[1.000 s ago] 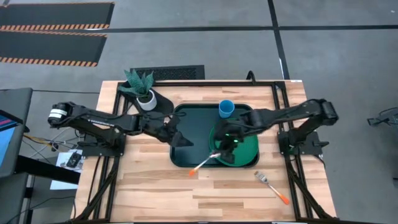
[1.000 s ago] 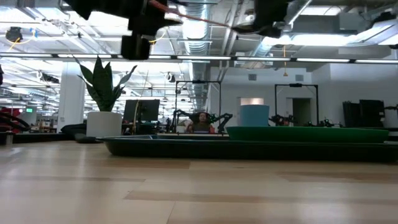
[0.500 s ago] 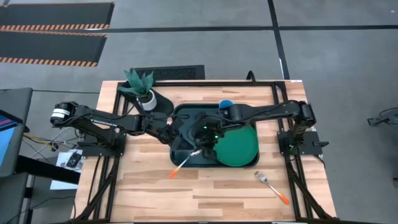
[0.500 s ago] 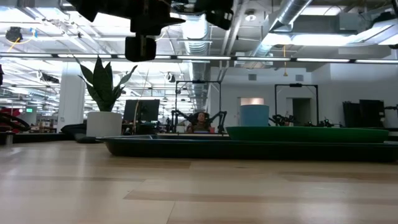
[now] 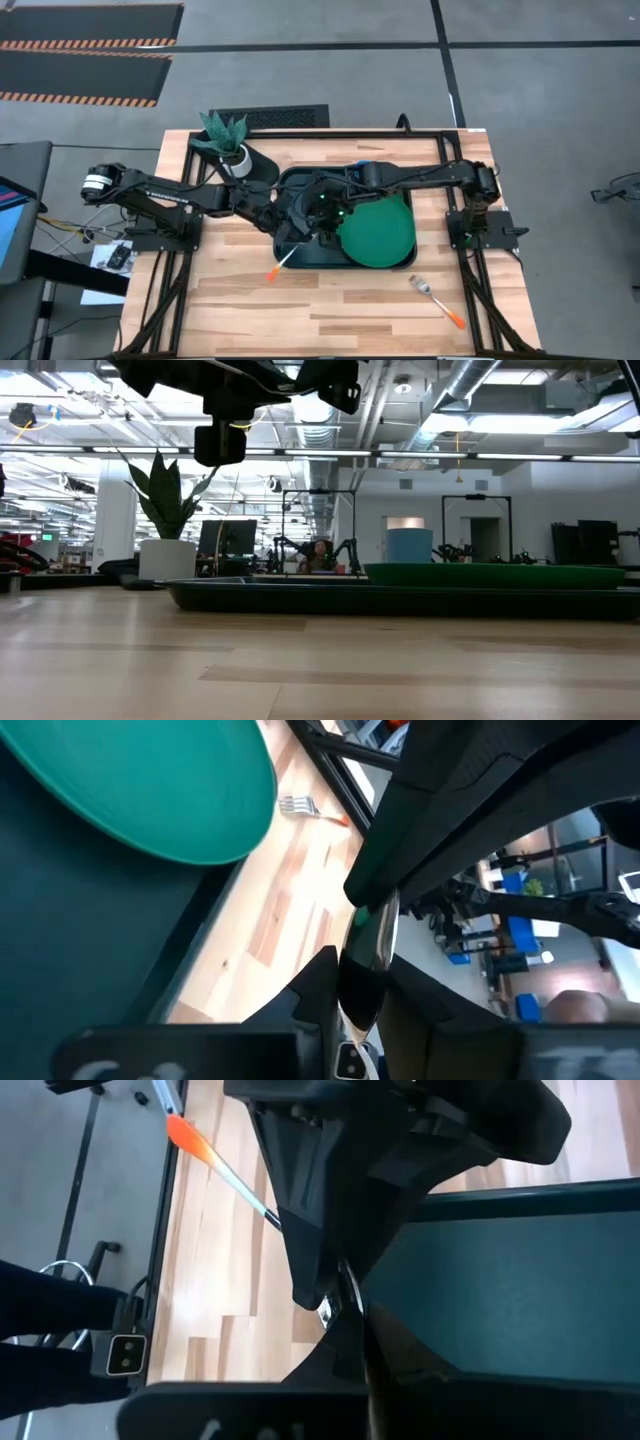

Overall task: Pick and place plate/cup/fork/spoon on tray
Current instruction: Put the orange spoon on the dark green serving tray to the left of the green plate

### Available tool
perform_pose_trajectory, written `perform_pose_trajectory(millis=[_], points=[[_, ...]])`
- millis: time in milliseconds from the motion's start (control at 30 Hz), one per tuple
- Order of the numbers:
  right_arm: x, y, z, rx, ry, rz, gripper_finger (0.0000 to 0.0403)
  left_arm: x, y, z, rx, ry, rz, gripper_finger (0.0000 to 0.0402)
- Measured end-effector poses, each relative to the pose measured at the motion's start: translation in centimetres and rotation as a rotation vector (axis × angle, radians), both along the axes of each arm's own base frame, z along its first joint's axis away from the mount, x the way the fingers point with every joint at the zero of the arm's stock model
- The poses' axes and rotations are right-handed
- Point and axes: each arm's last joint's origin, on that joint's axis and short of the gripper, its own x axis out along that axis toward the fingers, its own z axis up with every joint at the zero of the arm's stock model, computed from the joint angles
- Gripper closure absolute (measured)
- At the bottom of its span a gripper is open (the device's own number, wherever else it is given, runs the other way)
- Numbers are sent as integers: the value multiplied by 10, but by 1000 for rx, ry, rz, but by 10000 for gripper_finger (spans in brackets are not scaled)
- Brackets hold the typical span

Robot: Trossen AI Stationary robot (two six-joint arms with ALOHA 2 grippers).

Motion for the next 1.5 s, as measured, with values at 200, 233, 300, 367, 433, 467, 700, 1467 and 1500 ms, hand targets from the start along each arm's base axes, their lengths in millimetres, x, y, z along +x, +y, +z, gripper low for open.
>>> perform_pose_trajectory(millis=[200, 233, 300, 367, 433, 467, 700, 1467, 1500], points=[[0, -4, 0, 15, 3, -5, 400, 0, 6, 0, 23, -1, 34, 388], [0, -4, 0, 13, 4, -5, 400, 0, 7, -1, 25, 0, 40, 390], [0, -4, 0, 13, 4, -5, 400, 0, 8, -1, 30, -1, 46, 392], [0, -4, 0, 13, 3, -4, 400, 0, 9, -1, 41, -4, 50, 390], [-1, -4, 0, 10, 3, -2, 400, 1, 9, -1, 51, -4, 65, 383], [-1, -4, 0, 9, 3, -1, 400, 1, 9, -1, 53, -4, 69, 379], [0, -7, 0, -7, 3, -20, 391, 1, 10, -1, 73, -8, 80, 396], [-141, -22, 94, -55, 124, -294, 192, -21, 26, -37, 255, 352, 646, 401], [-148, -20, 100, -59, 101, -311, 194, -22, 26, -40, 256, 349, 650, 401]])
